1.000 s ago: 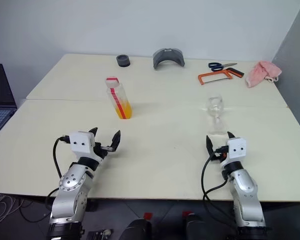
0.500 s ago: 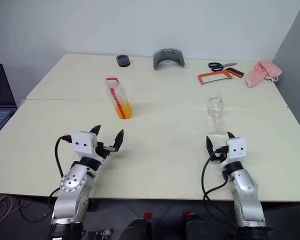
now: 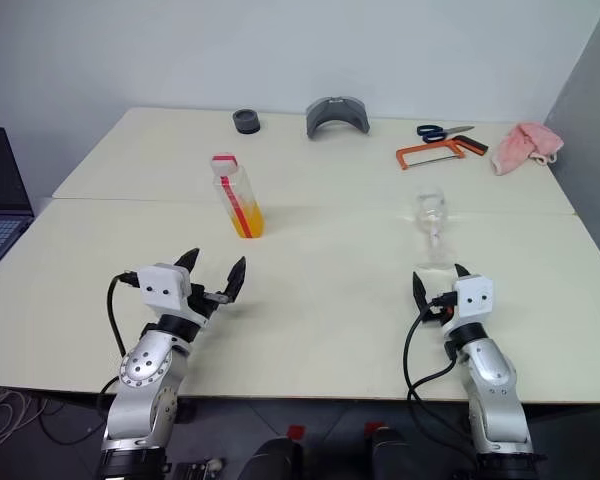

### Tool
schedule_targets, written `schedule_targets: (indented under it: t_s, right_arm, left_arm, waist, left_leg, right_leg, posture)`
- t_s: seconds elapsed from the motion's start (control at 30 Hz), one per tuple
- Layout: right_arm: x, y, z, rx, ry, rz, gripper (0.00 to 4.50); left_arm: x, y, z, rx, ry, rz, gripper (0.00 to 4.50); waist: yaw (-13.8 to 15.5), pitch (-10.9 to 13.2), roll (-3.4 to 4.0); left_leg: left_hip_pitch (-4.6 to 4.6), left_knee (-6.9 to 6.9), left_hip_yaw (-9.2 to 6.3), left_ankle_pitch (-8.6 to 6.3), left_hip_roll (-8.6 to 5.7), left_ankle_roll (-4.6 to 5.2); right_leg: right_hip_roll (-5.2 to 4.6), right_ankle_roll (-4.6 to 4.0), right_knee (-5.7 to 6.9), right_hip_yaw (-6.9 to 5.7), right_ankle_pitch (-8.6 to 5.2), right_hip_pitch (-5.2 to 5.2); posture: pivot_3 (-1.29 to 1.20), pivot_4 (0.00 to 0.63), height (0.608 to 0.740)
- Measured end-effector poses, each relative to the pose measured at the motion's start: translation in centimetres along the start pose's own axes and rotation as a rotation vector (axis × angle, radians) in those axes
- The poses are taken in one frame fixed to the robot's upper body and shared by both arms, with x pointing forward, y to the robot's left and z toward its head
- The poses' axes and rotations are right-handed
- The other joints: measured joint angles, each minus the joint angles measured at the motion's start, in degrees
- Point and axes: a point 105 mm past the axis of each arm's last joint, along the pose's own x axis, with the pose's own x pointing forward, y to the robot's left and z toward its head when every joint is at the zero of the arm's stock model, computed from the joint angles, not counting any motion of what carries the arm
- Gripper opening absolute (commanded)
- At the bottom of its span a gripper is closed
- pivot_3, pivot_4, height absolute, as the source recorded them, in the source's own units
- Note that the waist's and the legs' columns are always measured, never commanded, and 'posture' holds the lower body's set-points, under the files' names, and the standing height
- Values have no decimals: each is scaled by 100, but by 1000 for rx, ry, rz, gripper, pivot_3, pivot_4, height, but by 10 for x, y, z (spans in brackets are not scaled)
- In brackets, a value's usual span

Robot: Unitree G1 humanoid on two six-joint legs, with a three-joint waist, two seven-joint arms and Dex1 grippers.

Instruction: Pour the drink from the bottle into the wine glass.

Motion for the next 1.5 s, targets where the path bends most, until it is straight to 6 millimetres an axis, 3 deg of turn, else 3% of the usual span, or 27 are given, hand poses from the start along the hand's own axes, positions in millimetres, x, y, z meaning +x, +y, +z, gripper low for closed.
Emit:
schedule_targets:
  t_s: [0.33, 0.43, 0.63, 0.87, 1.2, 1.5]
  right_arm:
    - [0, 0, 1, 0, -2, 5, 4500]
    - [0, 5, 5, -16, -12, 75, 4500]
    - [4, 46, 41, -37, -94, 353, 4500]
    - [15, 60, 74, -60, -107, 500, 4500]
    - [20, 72, 68, 28, 14, 582, 4500]
    - [20, 80, 75, 49, 15, 618, 4500]
  left_arm:
    - [4, 2, 5, -20, -18, 8, 4483]
    - [10, 6, 7, 26, 0, 44, 4483]
    - [31, 10, 21, 70, -4, 108, 4483]
    - [57, 6, 34, 50, -18, 117, 4483]
    - [92, 9, 37, -7, 40, 173, 4483]
    - [107, 19, 40, 17, 59, 205, 4483]
  waist:
    - [0, 0, 0]
    - [2, 0, 0]
    - [-6, 0, 0]
    - [10, 0, -3]
    - [1, 0, -4]
    - [6, 0, -4]
  left_leg:
    - [0, 0, 0, 0, -1, 0]
    - [-1, 1, 0, 0, -7, 0]
    - [0, 3, -7, 0, -6, 0]
    - [-6, 5, -9, 0, -9, 0]
    - [-10, 7, -9, 0, -12, -1]
    - [-12, 6, -11, 1, -12, -1]
  right_leg:
    - [0, 0, 0, 0, 0, 0]
    - [0, 0, -1, -1, 0, 1]
    - [3, 0, 0, -2, 0, 1]
    - [1, 0, -2, -10, 0, 2]
    - [1, 0, -1, -10, 1, -2]
    - [-2, 0, -2, -11, 0, -3]
  posture:
    - [0, 150, 740]
    - [0, 150, 740]
    - [0, 150, 740]
    - [0, 150, 740]
    - [0, 150, 740]
    - [0, 150, 740]
